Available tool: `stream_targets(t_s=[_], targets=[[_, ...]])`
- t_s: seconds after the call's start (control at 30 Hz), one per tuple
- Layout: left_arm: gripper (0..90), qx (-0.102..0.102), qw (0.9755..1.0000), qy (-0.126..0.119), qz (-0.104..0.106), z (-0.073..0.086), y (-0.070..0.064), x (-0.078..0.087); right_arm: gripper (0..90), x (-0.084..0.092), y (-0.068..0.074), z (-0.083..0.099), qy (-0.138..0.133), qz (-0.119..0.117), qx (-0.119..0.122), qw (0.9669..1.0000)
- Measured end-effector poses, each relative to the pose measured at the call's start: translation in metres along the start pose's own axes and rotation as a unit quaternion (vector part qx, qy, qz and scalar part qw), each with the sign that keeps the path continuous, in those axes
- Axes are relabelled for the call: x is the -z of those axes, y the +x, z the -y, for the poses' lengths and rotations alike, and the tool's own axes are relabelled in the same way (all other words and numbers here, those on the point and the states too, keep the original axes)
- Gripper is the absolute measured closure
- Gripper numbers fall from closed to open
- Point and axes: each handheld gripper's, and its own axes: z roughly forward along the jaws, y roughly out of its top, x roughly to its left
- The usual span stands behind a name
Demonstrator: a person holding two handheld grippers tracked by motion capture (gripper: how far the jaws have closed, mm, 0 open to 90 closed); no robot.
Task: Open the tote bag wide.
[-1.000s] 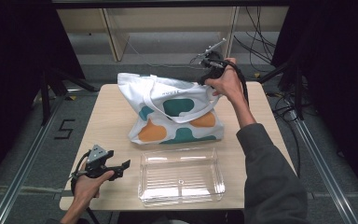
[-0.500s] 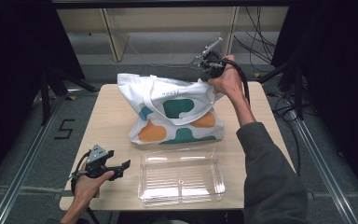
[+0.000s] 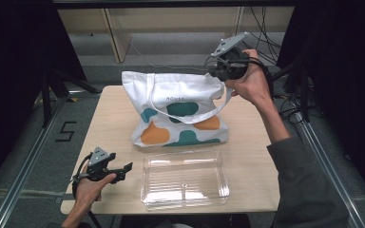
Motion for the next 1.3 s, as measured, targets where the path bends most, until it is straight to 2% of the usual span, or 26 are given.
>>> stream_targets(t_s=[0.03,0.07,0.17,0.2,0.23,0.33,0.37,0.4,0.53,0.6,0.63,0.7,0.73,0.83,0.87,0.9,0.93,0.97,1.03,1.1,1.13,1.23,1.3], targets=[[17.5,-0.001,1.0000,0.001,0.000,0.000,0.000,0.000,89.0,0.005,0.004,0.001,-0.007,0.004,0.009,0.9999],[17.5,-0.001,1.0000,0.001,0.000,0.000,0.000,0.000,89.0,0.010,0.009,0.002,-0.007,-0.004,0.004,1.0000],[17.6,0.005,1.0000,0.001,0.000,0.000,0.000,0.000,89.0,0.018,0.020,0.009,-0.010,-0.013,0.016,0.9997],[17.6,0.001,1.0000,0.001,-0.001,0.000,0.001,0.000,89.0,0.019,0.021,0.012,-0.014,-0.019,0.025,0.9994],[17.6,-0.002,1.0000,0.000,-0.001,0.000,0.001,0.000,89.0,0.019,0.023,0.015,-0.017,-0.015,0.028,0.9994],[17.6,0.000,1.0000,-0.002,-0.003,0.000,0.001,0.000,89.0,0.018,0.029,0.027,-0.020,-0.034,0.021,0.9990],[17.6,0.000,1.0000,0.000,-0.002,0.000,0.002,0.000,89.0,0.017,0.031,0.031,-0.021,-0.031,0.019,0.9991],[17.6,0.007,1.0000,-0.001,-0.002,0.001,0.001,0.000,89.0,0.014,0.032,0.035,-0.018,-0.037,0.017,0.9990],[17.6,0.006,1.0000,0.000,-0.002,0.000,0.001,0.000,89.0,0.002,0.034,0.047,-0.007,-0.046,0.015,0.9988],[17.6,0.007,1.0000,0.000,-0.003,0.000,0.001,0.000,89.0,-0.006,0.036,0.054,0.006,-0.048,0.003,0.9988],[17.6,0.007,1.0000,0.000,-0.003,0.001,0.001,0.000,89.0,-0.010,0.036,0.057,0.009,-0.051,0.008,0.9986],[17.6,0.007,1.0000,0.000,-0.003,0.001,0.001,0.000,89.0,-0.016,0.037,0.062,0.015,-0.054,0.002,0.9984],[17.6,0.008,1.0000,-0.002,-0.001,0.000,0.001,-0.001,89.0,-0.023,0.038,0.067,0.016,-0.054,-0.005,0.9984],[17.6,0.006,1.0000,0.000,-0.001,0.001,0.001,0.000,89.0,-0.031,0.038,0.072,0.027,-0.051,-0.003,0.9983],[17.6,0.008,1.0000,-0.002,-0.001,0.000,0.001,0.000,89.0,-0.040,0.039,0.077,0.030,-0.053,-0.011,0.9981],[17.6,0.010,0.9999,-0.003,-0.002,0.000,0.000,0.000,89.0,-0.040,0.039,0.077,0.030,-0.053,-0.011,0.9981],[17.6,0.003,1.0000,0.000,-0.004,0.000,0.001,0.001,89.0,-0.044,0.040,0.079,0.034,-0.055,-0.014,0.9978],[17.6,0.004,1.0000,-0.002,-0.002,0.000,0.002,0.001,89.0,-0.053,0.041,0.085,0.037,-0.059,-0.023,0.9973],[17.7,0.010,0.9999,-0.005,0.000,-0.001,0.002,0.001,89.0,-0.058,0.041,0.088,0.037,-0.059,-0.024,0.9973],[18.6,0.009,0.9999,-0.011,0.005,-0.002,0.003,0.002,89.0,-0.066,0.041,0.094,0.036,-0.064,-0.025,0.9970],[20.9,0.007,0.9999,-0.014,0.007,-0.004,0.003,0.003,89.0,-0.074,0.044,0.101,0.036,-0.069,-0.040,0.9961],[22.8,0.012,0.9992,-0.032,0.021,-0.012,0.004,0.006,89.0,-0.081,0.046,0.107,0.031,-0.074,-0.039,0.9960],[25.8,0.026,0.9980,-0.048,0.033,-0.022,0.004,0.009,89.0,-0.086,0.049,0.114,0.026,-0.080,-0.049,0.9952]])
